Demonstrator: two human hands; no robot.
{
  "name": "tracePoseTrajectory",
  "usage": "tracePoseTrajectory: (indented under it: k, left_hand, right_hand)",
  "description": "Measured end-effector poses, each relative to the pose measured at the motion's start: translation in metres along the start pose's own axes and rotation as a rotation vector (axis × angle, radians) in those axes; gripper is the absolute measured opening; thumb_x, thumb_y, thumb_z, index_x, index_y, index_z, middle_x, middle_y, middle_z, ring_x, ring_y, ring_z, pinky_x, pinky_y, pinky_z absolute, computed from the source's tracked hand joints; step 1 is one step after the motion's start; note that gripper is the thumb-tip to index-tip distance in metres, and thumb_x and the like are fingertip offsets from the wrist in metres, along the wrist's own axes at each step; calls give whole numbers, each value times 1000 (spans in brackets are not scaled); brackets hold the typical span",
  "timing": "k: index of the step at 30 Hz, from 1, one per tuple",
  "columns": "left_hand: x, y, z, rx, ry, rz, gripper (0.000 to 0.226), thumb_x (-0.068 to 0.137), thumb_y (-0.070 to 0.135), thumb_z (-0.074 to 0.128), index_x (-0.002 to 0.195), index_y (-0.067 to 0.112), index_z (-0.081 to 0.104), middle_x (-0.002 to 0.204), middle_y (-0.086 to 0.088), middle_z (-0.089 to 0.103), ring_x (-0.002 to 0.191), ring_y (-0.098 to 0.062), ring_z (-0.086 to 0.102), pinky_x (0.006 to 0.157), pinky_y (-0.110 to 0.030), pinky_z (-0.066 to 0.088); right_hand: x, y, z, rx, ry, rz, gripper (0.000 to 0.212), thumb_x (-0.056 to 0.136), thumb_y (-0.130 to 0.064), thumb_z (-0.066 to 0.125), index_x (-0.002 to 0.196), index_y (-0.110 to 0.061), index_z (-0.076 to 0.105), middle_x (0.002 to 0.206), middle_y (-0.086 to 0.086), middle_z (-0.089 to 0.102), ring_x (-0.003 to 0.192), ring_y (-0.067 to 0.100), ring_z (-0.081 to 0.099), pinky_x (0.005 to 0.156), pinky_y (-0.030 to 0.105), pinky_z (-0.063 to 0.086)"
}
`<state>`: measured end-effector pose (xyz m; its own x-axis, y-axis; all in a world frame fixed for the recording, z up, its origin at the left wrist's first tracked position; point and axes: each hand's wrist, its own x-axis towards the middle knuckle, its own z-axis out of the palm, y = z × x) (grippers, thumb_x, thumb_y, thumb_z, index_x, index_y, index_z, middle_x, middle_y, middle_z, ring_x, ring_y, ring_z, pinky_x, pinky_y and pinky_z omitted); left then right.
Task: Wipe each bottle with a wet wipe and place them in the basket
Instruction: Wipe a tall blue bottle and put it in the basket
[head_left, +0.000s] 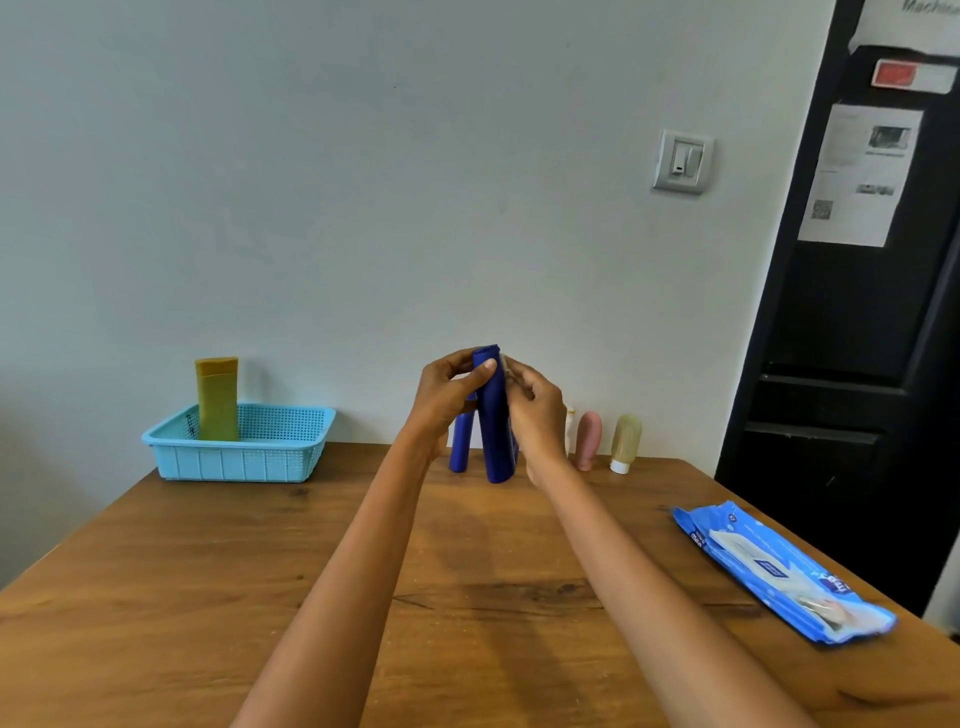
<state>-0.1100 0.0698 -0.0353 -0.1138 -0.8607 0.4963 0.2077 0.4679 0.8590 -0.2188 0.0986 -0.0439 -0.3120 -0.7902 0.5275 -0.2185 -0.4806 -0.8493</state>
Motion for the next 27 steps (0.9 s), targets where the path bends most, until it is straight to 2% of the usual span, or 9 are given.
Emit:
tracePoseTrajectory:
  k: [2,4,8,11,14,17,20,22,27]
  left_hand:
    - [1,1,-1,-24,10,-14,24,89,20,63,112,15,63,106,-7,68,96,-19,66,78,-33,57]
    - [1,2,-4,-56,35,-27,23,89,20,63,111,14,63,100,-5,69,91,-16,66,75,-31,57]
    - [2,1,-8,-94,67,-45,22,88,17,64,110,12,61,94,-2,69,86,-14,66,71,-28,58]
    - [1,0,-2,-68,11,-65,23,88,17,64,110,12,62,93,-1,70,84,-13,68,71,-28,58]
    - [0,-2,2,-88,22,-61,23,88,16,64,110,12,63,92,-1,71,81,-10,69,68,-26,57]
    - [3,-3,-1,-102,68,-53,26,88,18,65,112,9,64,96,-4,71,87,-15,69,74,-30,58]
    - [3,-4,-3,-112,49,-59,26,89,19,63,112,7,64,95,-7,71,85,-17,69,73,-29,57]
    - [2,-5,-3,-97,14,-75,26,90,20,62,112,6,64,95,-8,71,86,-19,68,74,-31,56]
    - [2,-8,-9,-115,-69,-110,29,92,17,59,117,4,62,101,-10,68,91,-20,65,76,-34,55]
  right_hand:
    - [-6,5,3,-58,19,-103,30,98,-18,47,125,-22,60,117,-12,62,100,1,58,85,18,50]
    - [-12,13,-2,-91,24,-184,27,97,-20,51,120,-19,64,109,-13,64,89,-5,59,76,9,48]
    - [-9,23,-13,-207,27,-193,25,95,-16,54,116,-12,66,110,0,69,99,10,63,68,4,46]
    - [-3,9,-9,-156,-3,-172,29,97,-15,49,124,-14,61,122,-1,64,110,10,59,76,5,45]
    - [-4,-1,-3,-125,21,-228,28,97,-20,51,121,-17,63,118,-3,66,102,2,58,81,12,47]
    - [-13,6,-3,-177,25,-381,26,95,-19,54,118,-16,66,110,-3,69,100,4,60,80,14,48]
    - [-17,19,-1,-239,-19,-512,31,95,-19,52,125,-14,61,118,-2,66,109,7,56,88,14,48]
    - [-12,20,3,-208,-16,-455,34,97,-21,49,129,-16,57,124,-3,63,112,6,55,91,17,48]
    - [6,4,-4,55,-132,20,31,99,-20,47,127,-19,58,124,-3,62,111,15,59,86,24,52]
